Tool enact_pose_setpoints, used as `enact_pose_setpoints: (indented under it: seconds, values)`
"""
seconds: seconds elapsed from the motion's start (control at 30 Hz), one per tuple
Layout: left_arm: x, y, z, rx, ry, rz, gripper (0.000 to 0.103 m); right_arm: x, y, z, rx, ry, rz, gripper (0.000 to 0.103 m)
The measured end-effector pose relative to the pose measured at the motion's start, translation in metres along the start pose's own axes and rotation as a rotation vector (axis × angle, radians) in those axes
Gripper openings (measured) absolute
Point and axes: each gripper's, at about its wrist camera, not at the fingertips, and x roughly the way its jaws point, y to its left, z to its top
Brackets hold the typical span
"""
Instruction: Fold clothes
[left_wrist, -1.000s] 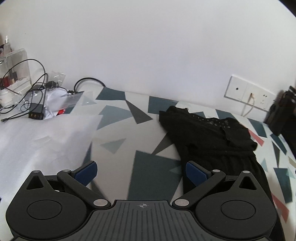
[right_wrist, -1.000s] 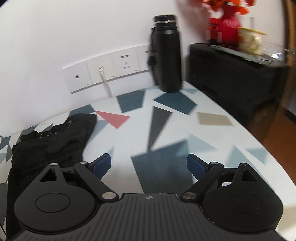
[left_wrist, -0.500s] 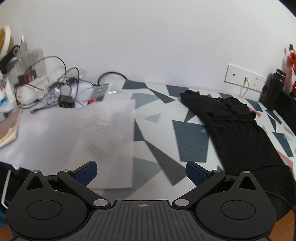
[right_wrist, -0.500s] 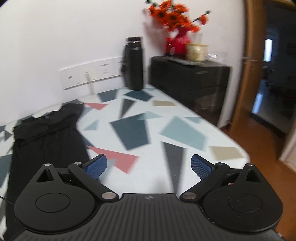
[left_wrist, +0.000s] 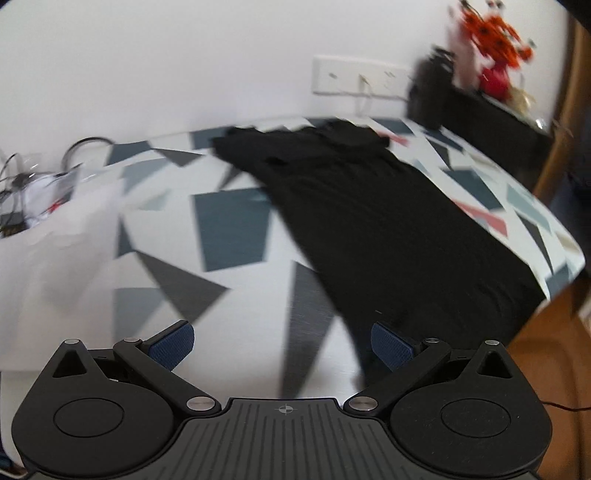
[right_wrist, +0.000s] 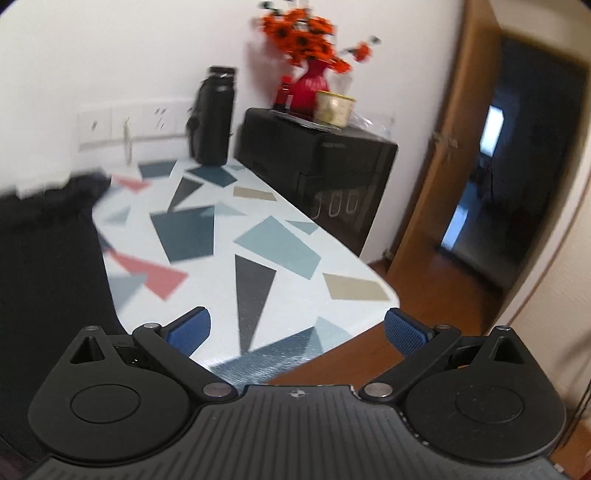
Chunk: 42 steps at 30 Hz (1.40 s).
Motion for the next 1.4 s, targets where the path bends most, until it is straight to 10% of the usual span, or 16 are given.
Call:
enact_pose_setpoints:
  seconds: [0.3, 0.43, 0.83, 0.9, 1.03, 1.4]
  values:
    - [0.037, -0.028, -0.007, -0.014, 0.112, -0.124, 0.088, 0.005, -0.002, -0.006, 0.01, -0.008, 0.236, 0.101]
    - [0.051, -0.029, -0.008, -0.043, 0.174, -0.13, 0.085, 0.01, 0.023, -0.017, -0.086, 0.019, 0.378, 0.08]
    - [0.062, -0.049, -0.015, 0.023, 0.151, -0.064, 0.085, 0.042, 0.07, -0.03, -0.23, 0.088, 0.469, 0.057]
    - [0.06, -0.049, -0.014, 0.033, 0.135, -0.066, 0.071, 0.044, 0.068, -0.03, -0.215, 0.096, 0.498, 0.045]
    - [0.057, -0.046, -0.009, 0.037, 0.127, -0.11, 0.004, 0.043, 0.069, -0.029, -0.184, 0.117, 0.554, 0.02]
    - [0.032, -0.008, -0.02, -0.105, 0.075, -0.142, 0.003, 0.023, 0.061, -0.03, -0.077, 0.179, 0.639, 0.004]
